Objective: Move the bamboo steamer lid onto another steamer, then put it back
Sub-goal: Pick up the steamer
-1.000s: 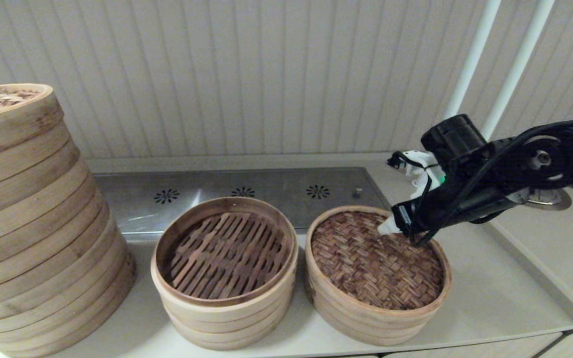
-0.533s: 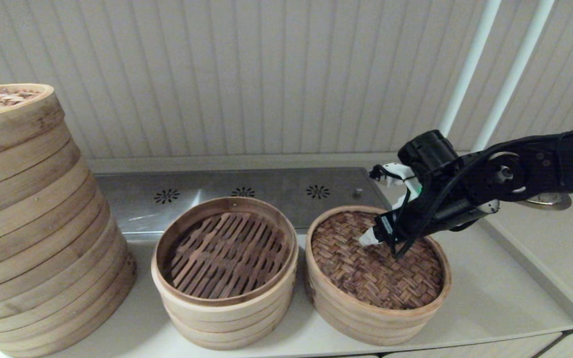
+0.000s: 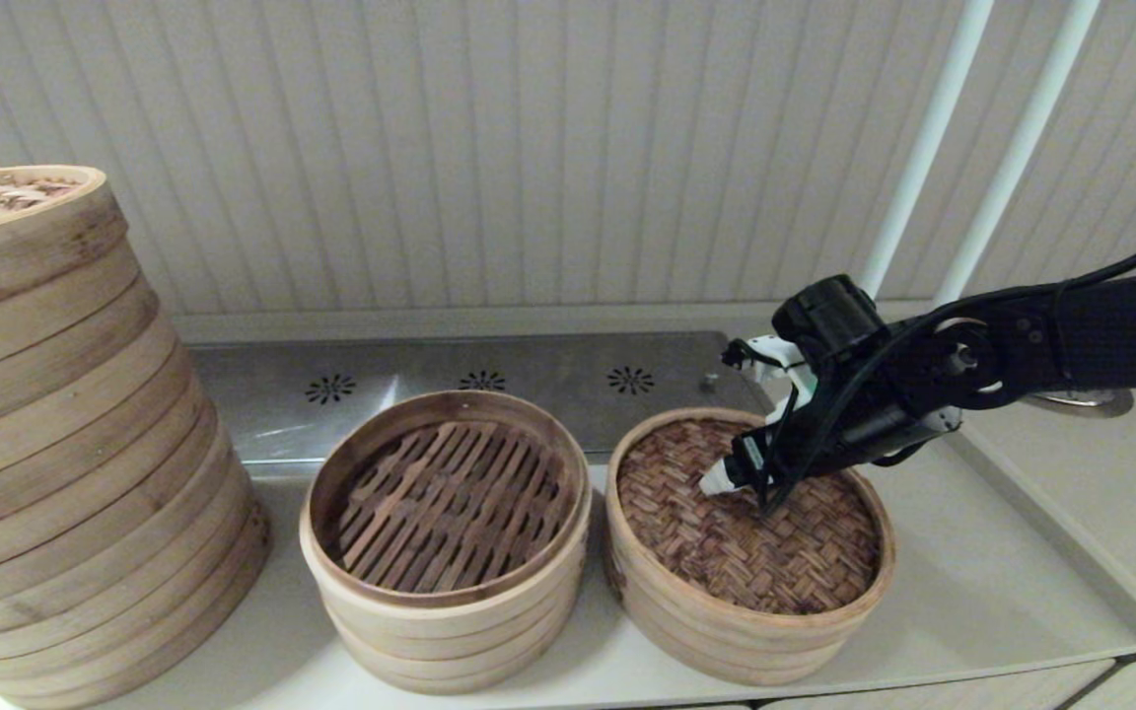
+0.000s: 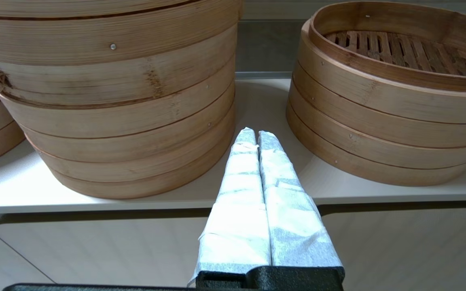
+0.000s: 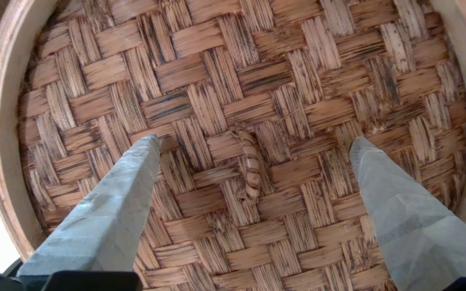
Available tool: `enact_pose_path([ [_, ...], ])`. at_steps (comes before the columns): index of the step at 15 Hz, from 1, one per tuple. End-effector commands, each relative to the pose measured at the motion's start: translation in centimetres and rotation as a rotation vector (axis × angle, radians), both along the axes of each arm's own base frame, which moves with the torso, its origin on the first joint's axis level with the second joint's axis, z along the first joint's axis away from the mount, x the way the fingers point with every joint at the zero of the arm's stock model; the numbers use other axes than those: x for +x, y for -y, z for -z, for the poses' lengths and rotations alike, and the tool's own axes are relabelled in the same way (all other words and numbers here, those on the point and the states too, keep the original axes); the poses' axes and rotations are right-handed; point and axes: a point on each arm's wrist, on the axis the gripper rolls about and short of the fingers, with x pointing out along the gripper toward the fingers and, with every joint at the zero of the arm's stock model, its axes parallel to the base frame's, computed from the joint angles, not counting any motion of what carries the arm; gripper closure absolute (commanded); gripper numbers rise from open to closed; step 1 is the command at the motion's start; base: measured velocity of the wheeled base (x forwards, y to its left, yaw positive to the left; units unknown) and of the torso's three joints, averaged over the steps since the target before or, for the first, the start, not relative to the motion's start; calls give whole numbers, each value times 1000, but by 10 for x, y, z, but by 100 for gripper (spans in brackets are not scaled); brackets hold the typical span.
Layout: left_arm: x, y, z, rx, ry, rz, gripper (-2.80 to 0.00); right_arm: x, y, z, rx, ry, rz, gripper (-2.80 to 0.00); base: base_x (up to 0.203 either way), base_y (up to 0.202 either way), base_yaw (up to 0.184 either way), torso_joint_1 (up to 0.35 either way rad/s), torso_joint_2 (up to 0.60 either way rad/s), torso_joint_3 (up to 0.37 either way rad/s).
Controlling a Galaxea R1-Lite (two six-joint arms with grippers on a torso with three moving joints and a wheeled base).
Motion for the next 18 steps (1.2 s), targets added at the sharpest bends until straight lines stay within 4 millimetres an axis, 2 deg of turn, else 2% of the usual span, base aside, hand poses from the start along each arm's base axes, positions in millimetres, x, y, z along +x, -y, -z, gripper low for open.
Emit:
enact_pose_path([
  [1, 0, 0, 0, 0, -1, 0, 0, 0, -1, 2, -2, -7, -4, -280, 0, 0, 0, 0, 0, 0],
  [4, 0, 0, 0, 0, -3, 0, 0, 0, -2, 3, -4, -9, -7, -280, 0, 0, 0, 0, 0, 0],
  [5, 0, 0, 0, 2, -1, 0, 0, 0, -2, 3, -4, -9, -6, 0, 0, 0, 0, 0, 0, 0],
  [18, 0, 0, 0, 1, -2, 0, 0, -11, -12, 5, -15, -19, -54, 0, 0, 0, 0, 0, 0, 0],
])
